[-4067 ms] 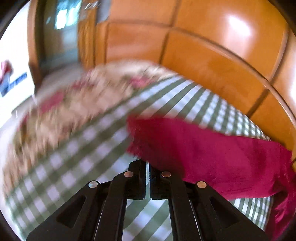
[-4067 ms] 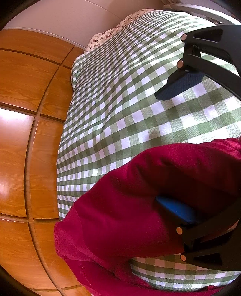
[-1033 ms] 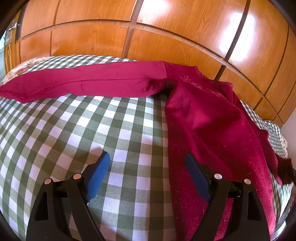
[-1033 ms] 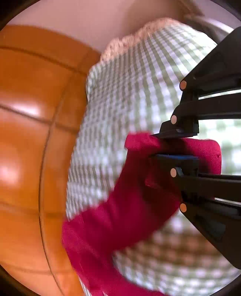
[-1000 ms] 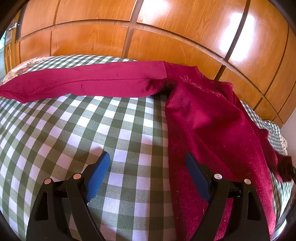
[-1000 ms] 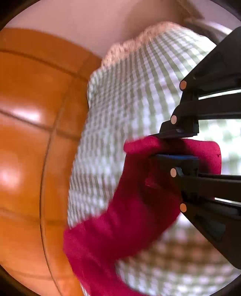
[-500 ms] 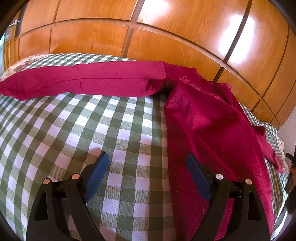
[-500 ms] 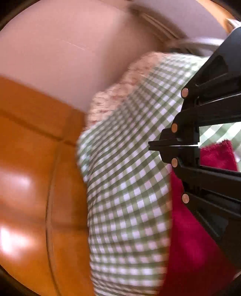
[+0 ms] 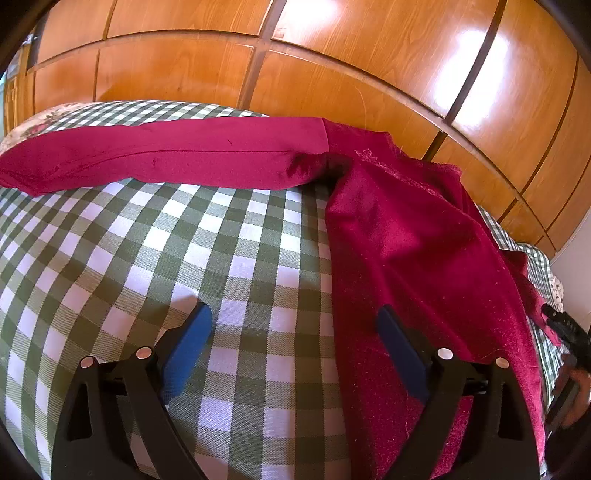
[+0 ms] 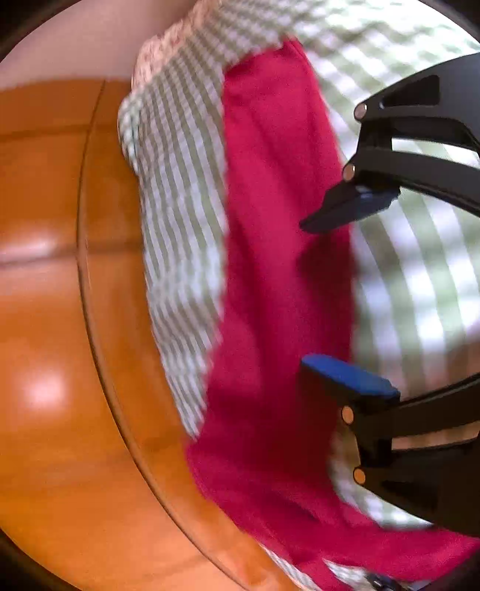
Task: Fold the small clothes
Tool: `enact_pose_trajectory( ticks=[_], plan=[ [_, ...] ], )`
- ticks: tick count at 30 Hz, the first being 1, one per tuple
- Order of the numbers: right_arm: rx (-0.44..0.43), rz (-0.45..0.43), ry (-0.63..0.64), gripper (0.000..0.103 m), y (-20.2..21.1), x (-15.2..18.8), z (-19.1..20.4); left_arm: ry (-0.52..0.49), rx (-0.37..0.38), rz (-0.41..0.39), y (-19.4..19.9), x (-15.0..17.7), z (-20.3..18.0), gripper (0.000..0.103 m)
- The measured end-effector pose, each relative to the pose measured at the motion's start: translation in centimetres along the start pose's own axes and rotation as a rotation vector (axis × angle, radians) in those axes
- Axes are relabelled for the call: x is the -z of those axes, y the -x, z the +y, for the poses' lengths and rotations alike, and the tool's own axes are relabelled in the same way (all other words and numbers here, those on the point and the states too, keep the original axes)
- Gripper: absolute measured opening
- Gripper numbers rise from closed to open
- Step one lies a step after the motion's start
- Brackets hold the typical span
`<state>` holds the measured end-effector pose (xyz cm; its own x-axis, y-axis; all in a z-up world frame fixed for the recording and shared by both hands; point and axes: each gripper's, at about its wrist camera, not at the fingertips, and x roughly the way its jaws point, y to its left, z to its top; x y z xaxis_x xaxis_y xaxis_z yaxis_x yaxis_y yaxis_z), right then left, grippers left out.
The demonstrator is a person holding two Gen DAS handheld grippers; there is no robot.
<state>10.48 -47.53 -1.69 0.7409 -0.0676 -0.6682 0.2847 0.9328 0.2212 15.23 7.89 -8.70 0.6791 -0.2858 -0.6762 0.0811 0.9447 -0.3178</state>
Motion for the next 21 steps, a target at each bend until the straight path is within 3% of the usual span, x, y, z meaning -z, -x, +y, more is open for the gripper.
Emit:
enact_pose_trajectory(
  ticks=[3,6,10,16,18,20,21],
  plan=[
    [-0.087,-0.002,0.047,0.086,0.5,1.7,4.3,0.000,-0.001,-0.001,0.0,0.0,0.0,0.090],
    [-0.137,0.018,0.082,0.089,0.1,3.1,7.3,-0.002,-0.014,0.014,0.2,0.1,-0.2,0.090],
    [-0.084,0.037,0.151,0.098,-0.6,3.8,9.2,-0.041,-0.030,0.053,1.4,1.4,-1.1,0.090],
    [-0.025,0.144,0.124,0.101,-2.9,4.1,9.0,-0.030,0.089,0.073,4.5,4.7,-2.2,0.089],
    [-0.007,0.150,0.141,0.101,-3.2,4.0,9.4,-0.018,0.093,0.077,5.1,5.4,-2.9,0.080],
    [0.001,0.153,0.148,0.101,-3.6,3.9,9.2,-0.023,0.088,0.095,5.3,6.0,-3.8,0.044],
    [-0.001,0.153,0.147,0.101,-3.5,3.9,9.2,-0.034,0.087,0.109,5.3,6.1,-4.3,0.031]
  ],
)
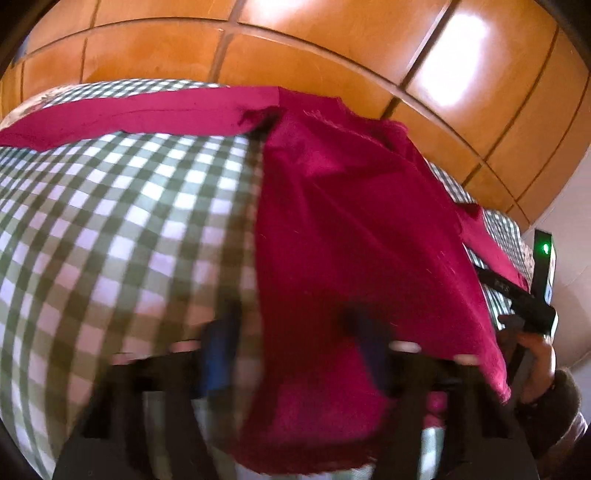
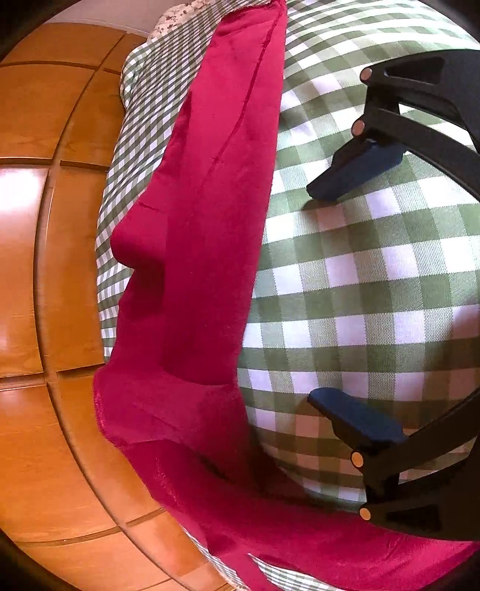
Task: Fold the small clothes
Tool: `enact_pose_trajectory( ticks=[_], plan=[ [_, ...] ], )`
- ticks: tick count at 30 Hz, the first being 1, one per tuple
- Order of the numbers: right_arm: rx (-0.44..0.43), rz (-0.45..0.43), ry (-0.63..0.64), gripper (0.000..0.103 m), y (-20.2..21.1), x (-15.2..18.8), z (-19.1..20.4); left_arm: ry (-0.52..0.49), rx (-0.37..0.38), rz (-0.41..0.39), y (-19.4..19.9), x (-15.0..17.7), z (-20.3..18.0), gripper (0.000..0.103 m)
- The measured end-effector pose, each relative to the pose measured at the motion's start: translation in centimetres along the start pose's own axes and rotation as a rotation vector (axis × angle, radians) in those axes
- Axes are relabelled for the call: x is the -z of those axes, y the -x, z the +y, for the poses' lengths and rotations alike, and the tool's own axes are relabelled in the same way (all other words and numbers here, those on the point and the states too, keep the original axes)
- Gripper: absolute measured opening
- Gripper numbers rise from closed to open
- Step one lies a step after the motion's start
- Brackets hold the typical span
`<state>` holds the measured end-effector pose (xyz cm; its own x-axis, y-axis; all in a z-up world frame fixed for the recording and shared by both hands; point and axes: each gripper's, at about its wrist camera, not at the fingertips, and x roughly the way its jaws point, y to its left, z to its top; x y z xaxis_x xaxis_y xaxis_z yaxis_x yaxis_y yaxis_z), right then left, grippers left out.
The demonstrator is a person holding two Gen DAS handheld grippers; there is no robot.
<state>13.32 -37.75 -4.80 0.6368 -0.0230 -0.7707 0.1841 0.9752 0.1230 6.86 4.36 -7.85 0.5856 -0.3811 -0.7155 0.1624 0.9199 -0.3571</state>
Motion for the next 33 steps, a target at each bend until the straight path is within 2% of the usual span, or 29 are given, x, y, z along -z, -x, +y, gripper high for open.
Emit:
enact_pose_trajectory(
  ticks=[1,2,4,10,12,15,18,19,21,24,25,27,29,30,31,33],
  plan=[
    [0.000,-0.001,0.000,0.101,0.2,0.1,0.1,-0.014,-0.005,0.020,-0.2,0.0,-0.6,0.017],
    [-0.003,-0.001,-0.002,0.101,0.1,0.1,0.1,-0.032,-0.023,0.024,0.0,0.0,-1.2,0.011],
    [-0.003,-0.001,-0.003,0.101,0.0,0.0,0.1,-0.046,-0.021,-0.001,0.9,-0.5,-1.7,0.008],
    [-0.001,0.000,-0.001,0.101,0.0,0.0,-0.1,0.018,0.016,-0.131,5.6,-4.9,0.0,0.005],
    [0.001,0.001,0.001,0.101,0.0,0.0,-0.2,0.034,-0.029,-0.179,6.7,-6.3,1.2,0.005],
    [0.001,0.001,0.001,0.101,0.0,0.0,-0.2,0.063,-0.141,-0.233,7.4,-7.8,3.8,0.005],
    [0.002,0.001,0.002,0.101,0.0,0.0,-0.1,0.091,-0.308,-0.262,6.5,-8.8,6.7,0.005],
    [0.003,0.001,0.003,0.101,0.0,0.0,-0.1,0.087,-0.372,-0.257,5.7,-9.1,7.7,0.005],
    [0.005,0.000,0.004,0.101,0.0,0.0,-0.2,0.099,-0.444,-0.221,4.1,-9.2,9.3,0.005],
    [-0.008,-0.021,-0.003,0.101,0.3,0.2,-0.3,0.143,-0.476,-0.140,1.0,-8.0,11.8,0.005],
    [-0.019,-0.032,-0.007,0.101,0.6,0.3,-0.5,0.144,-0.477,-0.139,0.3,-7.3,12.1,0.005],
    [-0.063,-0.069,-0.011,0.099,1.5,0.4,-0.6,0.141,-0.481,-0.156,0.3,-6.9,11.9,0.005],
    [-0.113,-0.101,0.008,0.093,2.8,0.8,-0.3,0.139,-0.476,-0.162,0.3,-6.4,11.7,0.005],
    [-0.150,-0.102,0.020,0.086,3.3,1.0,0.0,0.148,-0.464,-0.161,0.4,-6.4,11.9,0.005],
    [-0.200,-0.093,0.031,0.080,3.7,1.2,0.5,0.159,-0.451,-0.160,0.4,-6.6,12.2,0.005],
    [-0.374,-0.028,0.026,0.074,4.4,2.3,1.8,0.175,-0.429,-0.167,0.7,-6.4,12.4,0.005]
  ],
)
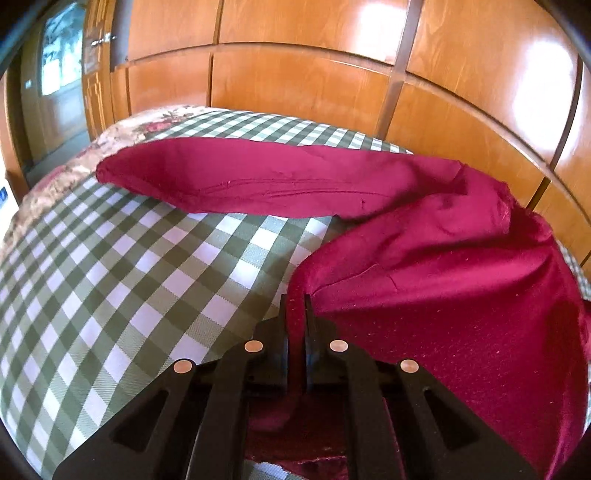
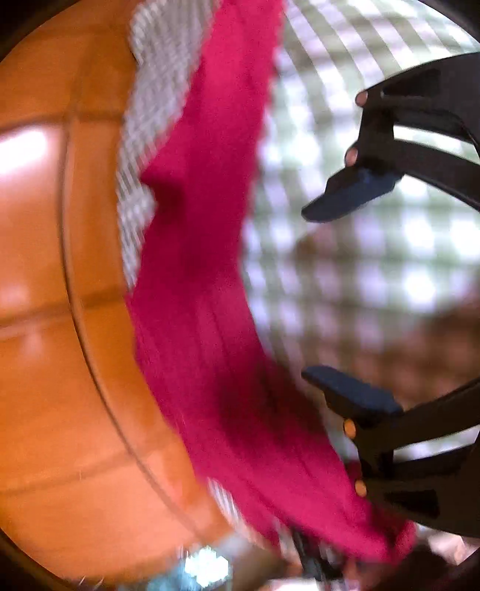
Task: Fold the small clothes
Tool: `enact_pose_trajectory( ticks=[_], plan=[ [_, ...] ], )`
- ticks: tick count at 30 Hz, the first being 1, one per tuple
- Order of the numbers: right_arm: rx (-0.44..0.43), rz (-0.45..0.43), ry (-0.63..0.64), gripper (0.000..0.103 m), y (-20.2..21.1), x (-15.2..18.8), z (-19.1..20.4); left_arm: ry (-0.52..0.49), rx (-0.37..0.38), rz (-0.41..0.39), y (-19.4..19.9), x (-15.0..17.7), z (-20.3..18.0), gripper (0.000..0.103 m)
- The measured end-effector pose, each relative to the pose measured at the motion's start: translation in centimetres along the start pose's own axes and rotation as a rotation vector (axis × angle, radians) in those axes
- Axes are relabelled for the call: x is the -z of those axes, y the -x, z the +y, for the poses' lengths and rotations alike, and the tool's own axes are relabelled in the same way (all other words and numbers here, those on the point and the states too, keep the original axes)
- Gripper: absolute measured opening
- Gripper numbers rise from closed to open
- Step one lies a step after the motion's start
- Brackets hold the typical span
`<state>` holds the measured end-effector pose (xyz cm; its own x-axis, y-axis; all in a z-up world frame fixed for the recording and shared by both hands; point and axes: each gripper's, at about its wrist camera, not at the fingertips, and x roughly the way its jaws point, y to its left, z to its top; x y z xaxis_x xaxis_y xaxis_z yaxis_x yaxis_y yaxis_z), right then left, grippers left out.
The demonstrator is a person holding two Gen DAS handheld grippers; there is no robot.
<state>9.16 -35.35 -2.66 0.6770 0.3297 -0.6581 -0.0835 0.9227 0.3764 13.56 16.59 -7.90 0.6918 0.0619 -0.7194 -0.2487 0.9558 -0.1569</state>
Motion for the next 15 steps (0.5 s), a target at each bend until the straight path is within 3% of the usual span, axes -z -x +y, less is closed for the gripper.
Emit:
enact_pose_trajectory(
  ticks=[2,5,8,10,12,15],
  plan=[
    [-0.171,0.091,-0.012,0.074,-0.6,1.0,1.7,0.001,0.002,0.000,-0.2,0.0,0.0,0.005],
    [-0.318,0.192,0.050,0.069,-1.5,2.4,5.0,0.000,-0.001,0.000,-0.4,0.0,-0.1,0.005],
    [-0.296,0.245,0.132,0.050,-2.6,3.1,7.5,0.001,0.003,-0.001,-0.5,0.0,-0.3,0.005],
    [-0.288,0.261,0.144,0.016,-2.8,3.1,7.8,0.000,0.003,-0.002,-0.4,0.0,-0.2,0.005],
    [-0.344,0.294,0.107,0.011,-2.4,2.9,7.4,0.002,0.004,-0.001,-0.4,0.0,-0.2,0.005],
    [-0.365,0.262,0.115,0.010,0.0,2.7,6.5,-0.006,0.019,0.000,-0.1,0.2,-0.5,0.005]
  ],
)
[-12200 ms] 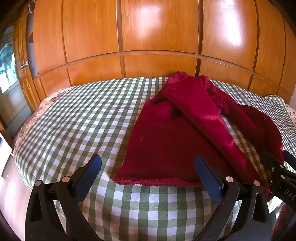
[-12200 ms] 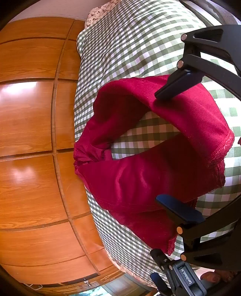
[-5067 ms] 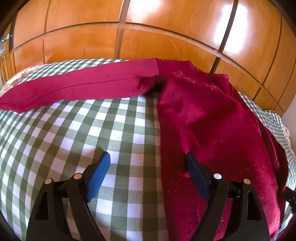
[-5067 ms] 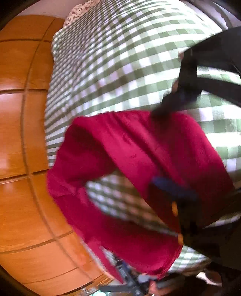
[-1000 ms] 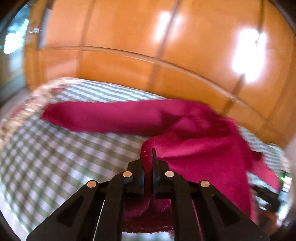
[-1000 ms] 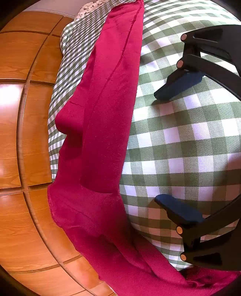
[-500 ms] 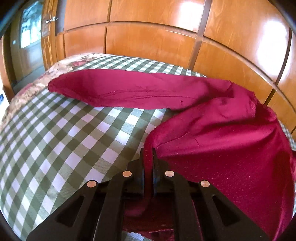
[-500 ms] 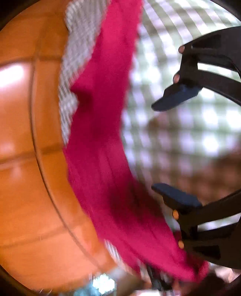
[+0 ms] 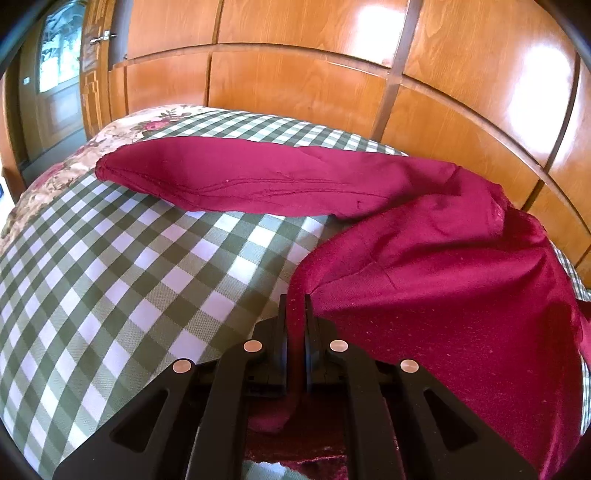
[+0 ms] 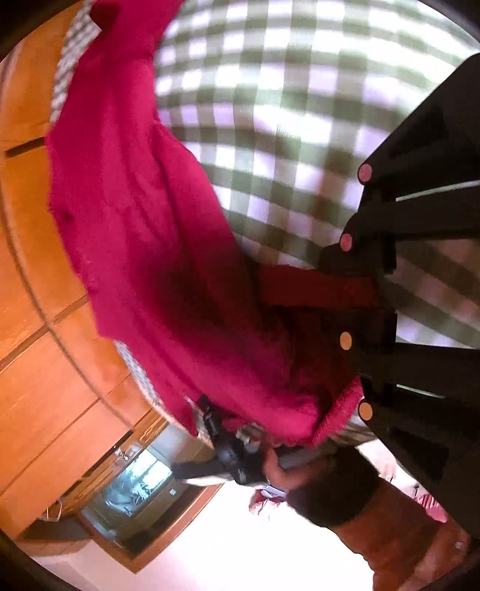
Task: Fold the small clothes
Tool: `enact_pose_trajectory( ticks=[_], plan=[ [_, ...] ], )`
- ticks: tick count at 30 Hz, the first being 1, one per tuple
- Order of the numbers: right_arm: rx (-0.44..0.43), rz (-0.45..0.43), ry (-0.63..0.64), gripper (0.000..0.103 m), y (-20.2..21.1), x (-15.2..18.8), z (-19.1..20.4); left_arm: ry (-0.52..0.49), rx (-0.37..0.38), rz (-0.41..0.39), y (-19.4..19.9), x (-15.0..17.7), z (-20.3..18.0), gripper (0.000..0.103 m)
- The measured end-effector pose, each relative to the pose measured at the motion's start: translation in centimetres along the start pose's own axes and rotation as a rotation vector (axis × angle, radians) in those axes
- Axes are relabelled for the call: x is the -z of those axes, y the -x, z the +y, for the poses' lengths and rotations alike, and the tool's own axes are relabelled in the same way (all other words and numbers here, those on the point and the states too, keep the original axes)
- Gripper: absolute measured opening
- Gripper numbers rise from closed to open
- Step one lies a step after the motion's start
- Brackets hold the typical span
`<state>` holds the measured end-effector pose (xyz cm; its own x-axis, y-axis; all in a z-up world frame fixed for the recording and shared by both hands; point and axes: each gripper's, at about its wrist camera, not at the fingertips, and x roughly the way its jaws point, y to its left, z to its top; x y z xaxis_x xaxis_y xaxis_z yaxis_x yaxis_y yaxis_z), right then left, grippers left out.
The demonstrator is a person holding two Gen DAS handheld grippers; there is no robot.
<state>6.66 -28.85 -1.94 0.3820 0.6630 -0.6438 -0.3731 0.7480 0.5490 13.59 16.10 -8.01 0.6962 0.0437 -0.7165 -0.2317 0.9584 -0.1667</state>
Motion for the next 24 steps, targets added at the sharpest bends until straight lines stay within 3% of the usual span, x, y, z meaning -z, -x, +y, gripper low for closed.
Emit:
enact_pose_trajectory(
  ticks=[6,9,12,17,20,21,24],
  plan=[
    [0.011,-0.059,-0.003,0.008,7.5,1.9,-1.4,-0.113,0.081,0.027,3.0,3.1,-2.0,0.005],
    [0.054,-0.059,-0.026,0.007,10.3,3.4,-2.8,-0.211,0.112,0.027,5.0,5.7,-3.3,0.005],
    [0.029,-0.050,-0.065,0.007,12.6,5.5,-4.4,-0.230,0.167,0.053,6.9,7.5,-3.7,0.005],
    [-0.022,0.026,-0.032,0.007,13.4,8.5,-4.5,-0.241,0.206,0.102,9.2,9.6,-3.5,0.005],
    [-0.006,0.052,-0.059,0.008,12.7,8.9,-5.9,-0.306,0.197,0.101,10.1,10.5,-3.8,0.005],
    [-0.013,0.050,-0.078,0.014,12.7,8.8,-6.6,-0.325,0.203,0.104,10.3,10.5,-3.8,0.005],
    [-0.022,-0.018,-0.173,0.063,13.3,7.7,-8.7,-0.367,0.218,0.110,10.9,10.1,-3.8,0.014]
  ],
)
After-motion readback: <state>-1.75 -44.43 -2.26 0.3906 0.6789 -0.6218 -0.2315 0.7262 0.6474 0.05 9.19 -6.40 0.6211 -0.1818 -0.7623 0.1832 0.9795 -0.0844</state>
